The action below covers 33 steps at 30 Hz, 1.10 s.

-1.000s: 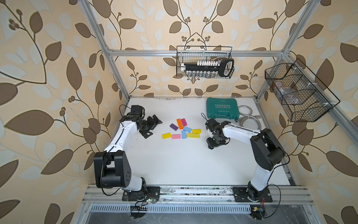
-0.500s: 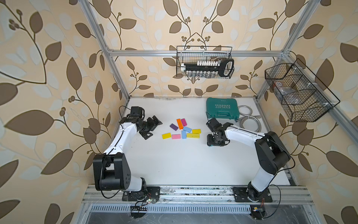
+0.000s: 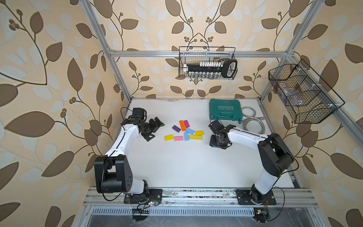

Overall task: Assemble the letter c with building blocks
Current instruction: Adjust the building block at the center of the board.

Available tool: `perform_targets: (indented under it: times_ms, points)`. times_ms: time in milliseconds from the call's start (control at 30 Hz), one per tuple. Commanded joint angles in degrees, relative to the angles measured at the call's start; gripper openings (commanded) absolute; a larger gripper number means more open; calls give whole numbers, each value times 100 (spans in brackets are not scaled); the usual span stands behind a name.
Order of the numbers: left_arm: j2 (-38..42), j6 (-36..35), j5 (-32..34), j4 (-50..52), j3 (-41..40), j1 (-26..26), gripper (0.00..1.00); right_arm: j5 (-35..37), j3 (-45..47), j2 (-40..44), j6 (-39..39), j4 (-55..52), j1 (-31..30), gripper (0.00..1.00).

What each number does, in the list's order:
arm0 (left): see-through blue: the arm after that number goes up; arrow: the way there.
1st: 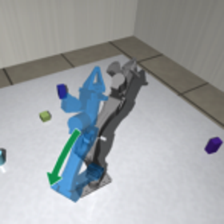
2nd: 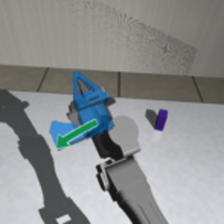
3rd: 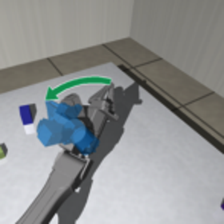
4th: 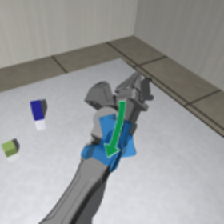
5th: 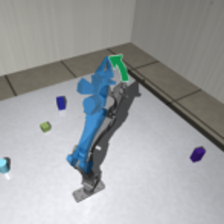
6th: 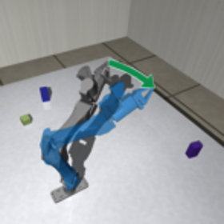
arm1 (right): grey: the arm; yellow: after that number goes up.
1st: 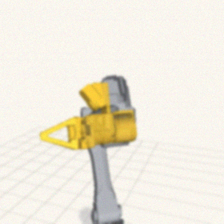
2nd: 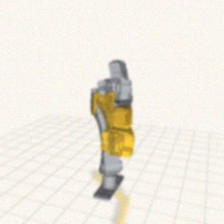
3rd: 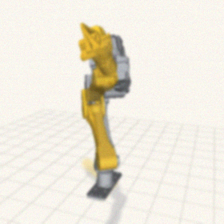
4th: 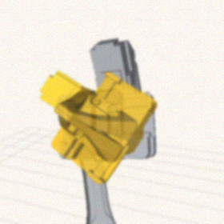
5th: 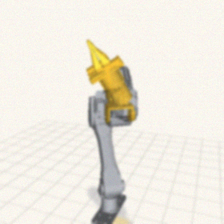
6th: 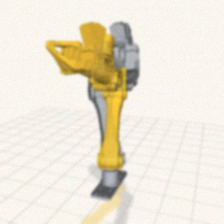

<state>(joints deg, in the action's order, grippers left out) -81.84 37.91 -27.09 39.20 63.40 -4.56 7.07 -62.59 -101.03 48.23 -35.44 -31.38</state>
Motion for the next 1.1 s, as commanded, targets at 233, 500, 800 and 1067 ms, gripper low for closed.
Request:
perform_targets:
  times_ms: [233,500,800,1067]
  points:
    - [154,50,-112,-53,-37,8,99,71,-218,-253,410,-74,-187,54]
    - [164,56,-104,-53,-37,17,99,137,-230,-346,452,-140,-239,59]
    - [169,63,-103,-53,-49,20,99,163,-333,-388,443,-236,-297,78]
    - [173,-18,-130,0,-10,18,99,301,-480,206,236,-461,-422,80]
